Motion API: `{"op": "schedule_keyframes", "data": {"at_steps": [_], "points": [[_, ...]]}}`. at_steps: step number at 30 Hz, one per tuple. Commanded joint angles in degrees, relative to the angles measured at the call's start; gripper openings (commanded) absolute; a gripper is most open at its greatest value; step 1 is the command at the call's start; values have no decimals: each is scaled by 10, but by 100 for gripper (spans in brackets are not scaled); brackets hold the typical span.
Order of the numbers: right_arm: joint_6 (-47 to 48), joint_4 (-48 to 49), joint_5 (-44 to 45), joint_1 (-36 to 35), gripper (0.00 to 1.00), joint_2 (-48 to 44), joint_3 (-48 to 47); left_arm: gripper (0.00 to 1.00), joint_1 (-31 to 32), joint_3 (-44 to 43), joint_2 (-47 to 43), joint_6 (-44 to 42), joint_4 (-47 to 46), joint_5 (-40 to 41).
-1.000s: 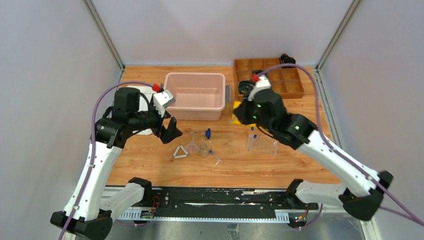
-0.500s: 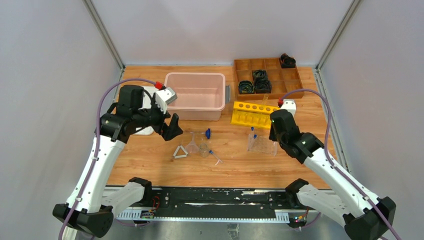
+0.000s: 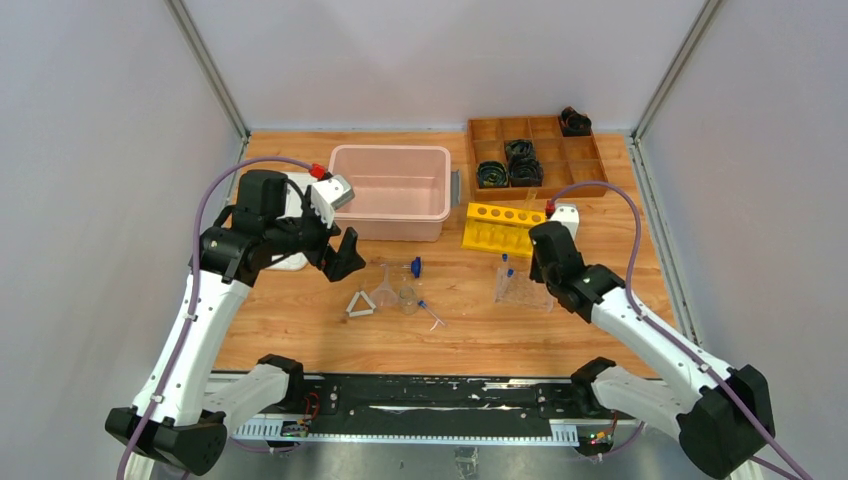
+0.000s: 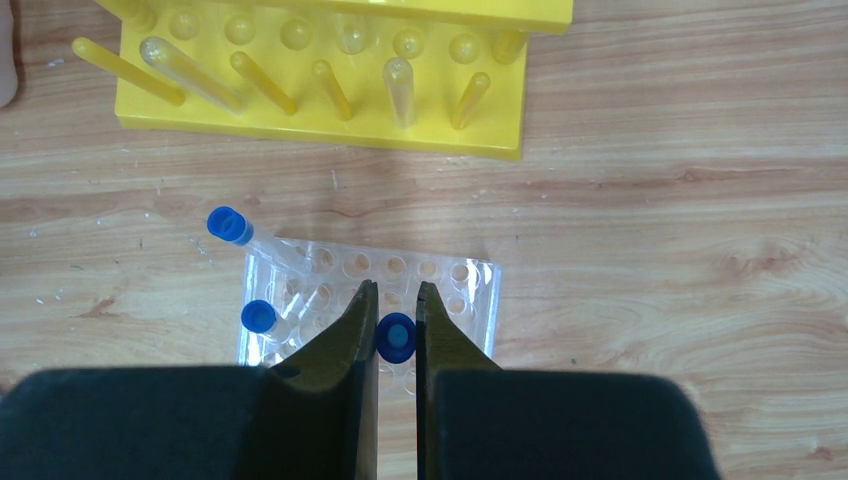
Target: Organize the chemistry lab equipment
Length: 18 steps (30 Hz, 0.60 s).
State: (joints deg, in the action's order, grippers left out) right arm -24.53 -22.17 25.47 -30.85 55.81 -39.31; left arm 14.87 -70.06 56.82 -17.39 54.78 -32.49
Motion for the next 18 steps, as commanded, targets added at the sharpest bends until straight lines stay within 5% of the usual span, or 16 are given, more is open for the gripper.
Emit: {"op": "schedule_keyframes", "data": {"at_steps": [1, 18], "points": [[-1, 46, -5, 11, 0, 15, 10, 100, 3, -3, -6, -9, -3, 2], [-5, 101, 9, 11, 0, 77, 27, 100, 3, -5, -10, -13, -3, 8]]}}
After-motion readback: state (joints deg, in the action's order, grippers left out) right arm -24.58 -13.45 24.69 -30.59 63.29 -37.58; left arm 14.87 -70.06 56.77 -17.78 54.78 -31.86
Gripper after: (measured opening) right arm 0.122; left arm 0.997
